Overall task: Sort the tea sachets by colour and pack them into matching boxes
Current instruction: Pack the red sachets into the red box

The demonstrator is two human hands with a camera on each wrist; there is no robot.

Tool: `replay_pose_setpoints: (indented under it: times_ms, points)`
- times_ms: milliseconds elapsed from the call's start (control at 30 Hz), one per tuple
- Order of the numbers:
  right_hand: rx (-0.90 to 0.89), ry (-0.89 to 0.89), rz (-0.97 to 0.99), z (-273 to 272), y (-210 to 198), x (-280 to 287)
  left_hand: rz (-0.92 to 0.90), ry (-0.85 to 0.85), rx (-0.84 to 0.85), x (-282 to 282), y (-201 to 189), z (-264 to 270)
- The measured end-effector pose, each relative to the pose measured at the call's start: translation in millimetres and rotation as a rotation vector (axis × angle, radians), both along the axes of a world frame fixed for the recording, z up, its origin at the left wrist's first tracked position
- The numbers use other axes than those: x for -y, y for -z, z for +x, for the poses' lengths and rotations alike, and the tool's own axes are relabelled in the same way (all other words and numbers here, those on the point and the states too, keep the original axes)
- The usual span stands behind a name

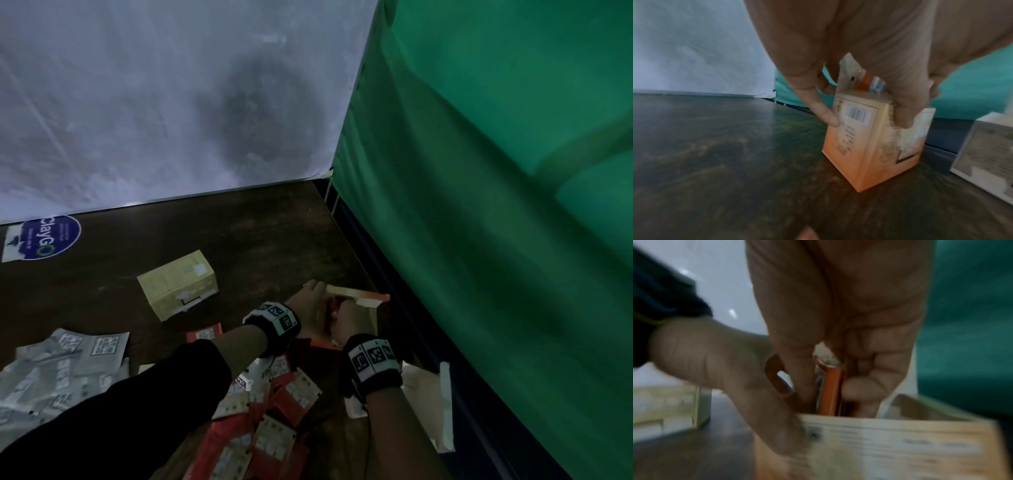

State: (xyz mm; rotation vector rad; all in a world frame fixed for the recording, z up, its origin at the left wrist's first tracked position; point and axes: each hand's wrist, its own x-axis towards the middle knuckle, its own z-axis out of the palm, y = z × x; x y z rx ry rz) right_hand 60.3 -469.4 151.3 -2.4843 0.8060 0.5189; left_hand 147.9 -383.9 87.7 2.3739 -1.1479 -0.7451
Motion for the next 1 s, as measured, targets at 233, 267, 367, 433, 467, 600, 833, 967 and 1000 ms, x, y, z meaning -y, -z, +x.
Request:
replay_pose_setpoints:
  times_ms: [233,267,367,433,467,600,833,967,1000]
  points:
    - [-0.071,-0.047,0.013,12,20,-5,-0.027,-0.073,-0.026,-1,8,-6]
    - [-0.064,-0.042,-0.02,13,25,-5,-0.04,-0.079,-0.028,-1,10,-7]
    - [-0.047,-0.029,0.014,9,31,-10,-0.042,-0.1,-0.04,-4,10,-8]
    - [0.005,-0.012,0.028,3,33,-10,-0.041,-0.094,-0.059,-12,11,-11]
    - [0.079,0.026,0.054,-1,37,-8,-0.044,-0.093,-0.069,-20,11,-12]
    - [0.534,0.135,0.132,-43,46,-9,0.029,-0.135,-0.14,-75,12,-23]
    - [0.126,-0.067,0.228,-106,86,-62,0.344,-0.03,0.054,-177,39,-73]
    - [-0.196,-0.264,0.095,-100,96,-91,0.388,-0.04,0.066,-179,44,-83]
    - [-0.2,-0.275,0.065,-98,98,-97,0.371,-0.046,0.082,-176,44,-83]
